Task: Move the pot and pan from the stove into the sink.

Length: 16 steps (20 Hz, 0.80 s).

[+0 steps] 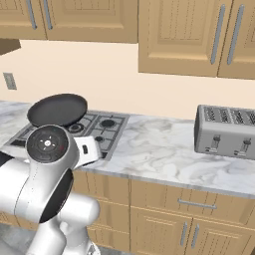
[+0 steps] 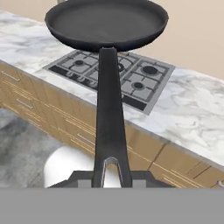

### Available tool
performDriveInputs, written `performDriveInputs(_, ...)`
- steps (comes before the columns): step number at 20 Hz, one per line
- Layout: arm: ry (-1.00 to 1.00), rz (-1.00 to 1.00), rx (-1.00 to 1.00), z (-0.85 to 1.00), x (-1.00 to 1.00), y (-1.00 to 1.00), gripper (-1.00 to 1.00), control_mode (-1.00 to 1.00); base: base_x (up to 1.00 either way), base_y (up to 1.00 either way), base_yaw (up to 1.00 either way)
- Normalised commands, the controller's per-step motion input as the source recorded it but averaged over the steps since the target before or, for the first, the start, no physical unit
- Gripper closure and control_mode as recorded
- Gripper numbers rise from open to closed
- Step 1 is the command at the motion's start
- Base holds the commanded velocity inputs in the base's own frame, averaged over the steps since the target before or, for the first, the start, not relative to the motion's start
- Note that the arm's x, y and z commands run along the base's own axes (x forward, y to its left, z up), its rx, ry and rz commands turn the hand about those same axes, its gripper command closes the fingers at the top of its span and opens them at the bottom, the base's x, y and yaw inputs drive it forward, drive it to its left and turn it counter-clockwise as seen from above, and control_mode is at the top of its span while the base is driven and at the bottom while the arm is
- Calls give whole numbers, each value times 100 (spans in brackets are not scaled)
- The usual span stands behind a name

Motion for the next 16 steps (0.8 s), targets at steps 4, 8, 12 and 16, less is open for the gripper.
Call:
performDriveInputs(4,0,0,0,0,0,0,100,100,-67,-13,0)
performDriveInputs(8,0,0,0,0,0,0,100,100,-68,-13,0)
performDriveInputs(12,0,0,0,0,0,0,100,100,-65,-24,-1)
performDriveInputs(16,0,0,0,0,0,0,100,100,-23,-37,-26)
